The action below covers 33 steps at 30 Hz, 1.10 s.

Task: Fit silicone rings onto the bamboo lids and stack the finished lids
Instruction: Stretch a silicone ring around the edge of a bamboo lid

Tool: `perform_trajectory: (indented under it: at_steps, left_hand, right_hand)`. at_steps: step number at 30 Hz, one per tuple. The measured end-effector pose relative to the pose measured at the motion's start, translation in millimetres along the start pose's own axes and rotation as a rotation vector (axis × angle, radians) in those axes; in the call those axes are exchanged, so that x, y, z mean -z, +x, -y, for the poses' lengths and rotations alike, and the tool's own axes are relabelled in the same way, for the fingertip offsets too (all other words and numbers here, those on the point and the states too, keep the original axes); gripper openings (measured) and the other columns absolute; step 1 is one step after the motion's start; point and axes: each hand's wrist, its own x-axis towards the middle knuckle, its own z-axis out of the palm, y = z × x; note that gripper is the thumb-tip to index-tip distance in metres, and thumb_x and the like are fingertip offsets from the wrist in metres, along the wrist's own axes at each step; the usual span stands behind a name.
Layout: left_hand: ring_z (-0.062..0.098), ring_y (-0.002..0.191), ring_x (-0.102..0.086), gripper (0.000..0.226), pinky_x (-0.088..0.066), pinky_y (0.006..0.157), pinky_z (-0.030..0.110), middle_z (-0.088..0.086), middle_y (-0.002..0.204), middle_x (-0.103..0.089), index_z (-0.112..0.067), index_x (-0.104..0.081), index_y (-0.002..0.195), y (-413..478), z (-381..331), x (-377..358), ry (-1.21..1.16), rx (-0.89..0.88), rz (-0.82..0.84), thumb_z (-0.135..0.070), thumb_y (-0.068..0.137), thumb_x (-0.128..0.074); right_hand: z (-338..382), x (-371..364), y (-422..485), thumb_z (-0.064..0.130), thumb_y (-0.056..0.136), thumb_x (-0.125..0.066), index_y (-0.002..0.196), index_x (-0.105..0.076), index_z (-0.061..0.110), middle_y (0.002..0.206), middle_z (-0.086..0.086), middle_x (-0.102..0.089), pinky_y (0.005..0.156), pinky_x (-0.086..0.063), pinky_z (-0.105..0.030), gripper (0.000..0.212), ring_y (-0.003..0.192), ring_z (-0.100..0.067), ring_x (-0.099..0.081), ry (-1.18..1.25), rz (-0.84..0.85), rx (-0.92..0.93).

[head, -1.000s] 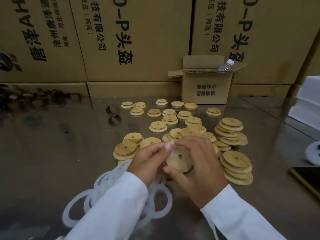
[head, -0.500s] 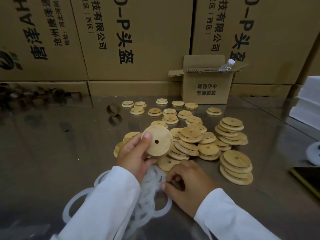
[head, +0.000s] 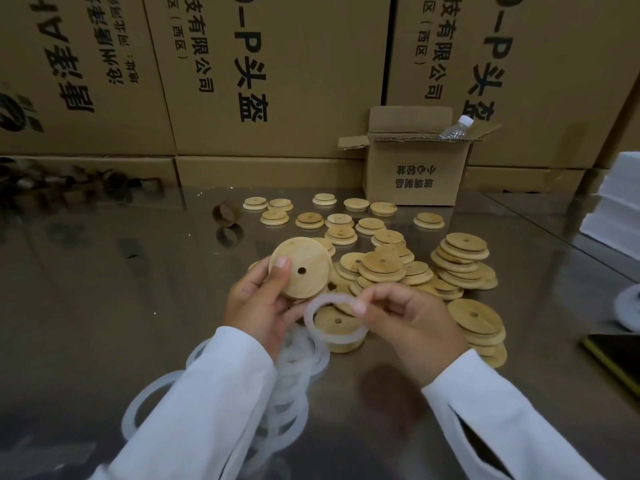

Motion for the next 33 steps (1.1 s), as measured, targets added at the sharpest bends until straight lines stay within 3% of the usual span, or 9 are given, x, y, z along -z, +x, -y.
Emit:
perform_trajectory:
  at_steps: [1, 5, 8, 12, 14, 17, 24, 29, 33]
  left_hand:
    - [0.028, 0.086, -0.07, 0.028, -0.059, 0.062, 0.034, 0.013, 0.096, -0.072, -0.013, -0.067, 0.097, 0, 0, 0, -0.003, 0.021, 0.014, -0.027, 0.074, -0.058]
    - [0.026, 0.08, -0.071, 0.033, -0.058, 0.057, 0.034, 0.013, 0.091, -0.072, -0.01, -0.068, 0.098, -5, 4, -5, 0.042, 0.14, 0.114, -0.024, 0.07, -0.059]
    - [0.026, 0.077, -0.071, 0.022, -0.057, 0.055, 0.034, 0.009, 0.084, -0.074, -0.014, -0.075, 0.079, -8, 7, -9, 0.07, 0.207, 0.213, -0.024, 0.068, -0.059]
    - [0.031, 0.075, -0.071, 0.029, -0.056, 0.051, 0.035, 0.013, 0.087, -0.073, -0.013, -0.07, 0.088, -8, 7, -10, 0.071, 0.265, 0.218, -0.029, 0.065, -0.061]
    - [0.026, 0.077, -0.071, 0.026, -0.056, 0.052, 0.03, 0.008, 0.083, -0.074, -0.016, -0.072, 0.082, -12, 8, -11, 0.161, 0.223, 0.256, -0.03, 0.063, -0.063]
    - [0.021, 0.08, -0.071, 0.03, -0.056, 0.054, 0.027, 0.005, 0.084, -0.074, -0.017, -0.068, 0.09, -16, 11, -13, 0.249, 0.146, 0.301, -0.027, 0.062, -0.065]
    - [0.021, 0.083, -0.071, 0.019, -0.057, 0.057, 0.03, 0.006, 0.086, -0.073, -0.017, -0.068, 0.092, -14, 13, -11, 0.252, 0.127, 0.31, -0.021, 0.078, -0.056]
    - [0.02, 0.082, -0.071, 0.024, -0.057, 0.058, 0.032, 0.006, 0.087, -0.073, -0.02, -0.075, 0.077, -13, 16, -10, 0.208, 0.159, 0.301, -0.02, 0.084, -0.052]
    - [0.022, 0.086, -0.07, 0.017, -0.058, 0.059, 0.032, 0.005, 0.089, -0.073, -0.02, -0.069, 0.09, -13, 17, -9, 0.267, 0.106, 0.298, -0.021, 0.079, -0.056]
  right_hand:
    - [2, 2, 1, 0.024, 0.061, -0.074, 0.061, -0.069, 0.022, 0.06, 0.008, -0.064, 0.059, -0.045, -0.013, 0.005, 0.059, -0.001, -0.057, 0.088, -0.029, -0.021]
    - [3, 5, 2, 0.042, 0.051, -0.07, 0.064, -0.07, 0.028, 0.058, 0.008, -0.061, 0.065, -0.042, -0.029, 0.019, 0.057, -0.004, -0.055, 0.215, -0.136, -0.109]
    - [2, 4, 3, 0.025, 0.069, -0.07, 0.066, -0.069, 0.021, 0.055, 0.007, -0.062, 0.056, -0.041, -0.024, 0.005, 0.051, -0.003, -0.053, 0.207, -0.233, -0.133]
    - [-1, 4, 7, 0.011, 0.079, -0.068, 0.07, -0.066, 0.017, 0.051, 0.006, -0.062, 0.045, -0.042, -0.013, 0.011, 0.045, 0.0, -0.052, 0.153, -0.336, -0.135]
    - [0, 3, 6, 0.009, 0.079, -0.068, 0.071, -0.066, 0.016, 0.051, 0.006, -0.063, 0.044, -0.041, -0.01, 0.011, 0.045, 0.001, -0.053, 0.127, -0.329, -0.123]
    - [2, 2, 3, 0.007, 0.078, -0.068, 0.071, -0.065, 0.015, 0.051, 0.006, -0.063, 0.045, -0.041, -0.009, 0.01, 0.045, 0.002, -0.053, 0.112, -0.302, -0.095]
    - [6, 1, 1, 0.008, 0.08, -0.066, 0.073, -0.068, 0.015, 0.05, 0.01, -0.062, 0.046, -0.041, -0.008, 0.01, 0.046, 0.005, -0.052, 0.083, -0.286, -0.083]
    - [7, 2, 1, 0.008, 0.082, -0.064, 0.071, -0.067, 0.017, 0.047, 0.013, -0.06, 0.045, -0.041, -0.007, 0.014, 0.044, 0.005, -0.052, 0.052, -0.316, -0.122]
    - [6, 1, 3, 0.01, 0.082, -0.064, 0.074, -0.067, 0.016, 0.047, 0.013, -0.06, 0.045, -0.041, -0.008, 0.01, 0.042, 0.004, -0.051, 0.042, -0.325, -0.152]
